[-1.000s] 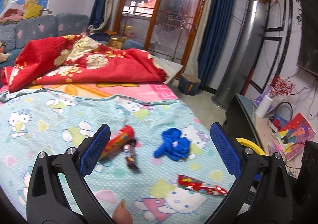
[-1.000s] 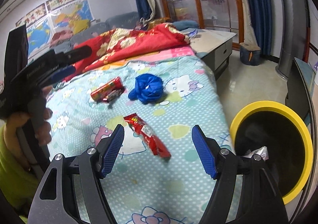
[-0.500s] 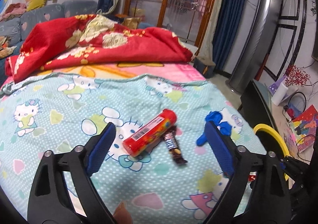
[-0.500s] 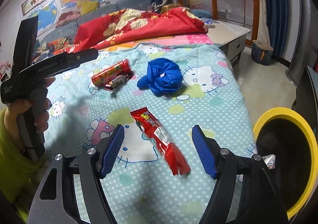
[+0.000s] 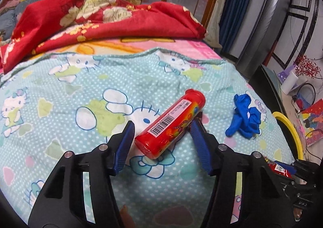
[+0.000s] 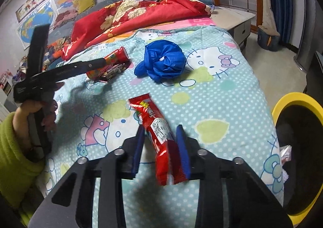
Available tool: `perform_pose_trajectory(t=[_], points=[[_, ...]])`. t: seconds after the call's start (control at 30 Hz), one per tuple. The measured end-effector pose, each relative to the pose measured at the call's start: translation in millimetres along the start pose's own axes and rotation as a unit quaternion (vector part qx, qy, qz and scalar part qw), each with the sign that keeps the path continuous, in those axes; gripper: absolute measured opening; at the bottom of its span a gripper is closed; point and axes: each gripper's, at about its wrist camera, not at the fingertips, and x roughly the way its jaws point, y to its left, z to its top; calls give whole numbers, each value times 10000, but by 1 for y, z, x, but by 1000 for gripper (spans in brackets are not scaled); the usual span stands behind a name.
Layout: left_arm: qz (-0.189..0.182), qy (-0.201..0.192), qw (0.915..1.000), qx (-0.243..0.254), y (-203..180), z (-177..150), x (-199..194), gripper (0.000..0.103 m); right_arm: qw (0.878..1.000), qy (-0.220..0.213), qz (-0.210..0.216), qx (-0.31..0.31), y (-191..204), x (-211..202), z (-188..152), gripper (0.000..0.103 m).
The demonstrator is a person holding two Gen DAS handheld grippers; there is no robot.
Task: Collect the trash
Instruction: 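Grasp the red candy tube with the left tool while the right tool grasps the red wrapper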
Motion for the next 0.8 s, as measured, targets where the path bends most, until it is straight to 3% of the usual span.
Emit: perform_pose_trajectory(t=[0.07, 0.63, 0.8], points=[[-53, 77, 9999, -37, 2, -1, 4, 48, 10000, 17, 74, 26, 2, -1, -1, 20], [-119, 253, 9996, 29, -1, -10, 5, 33, 9990, 18, 441, 84, 20, -9, -12, 19], [-93, 147, 9998, 106, -5, -12, -2, 29, 9988, -22, 490, 28, 26, -13, -13, 18]])
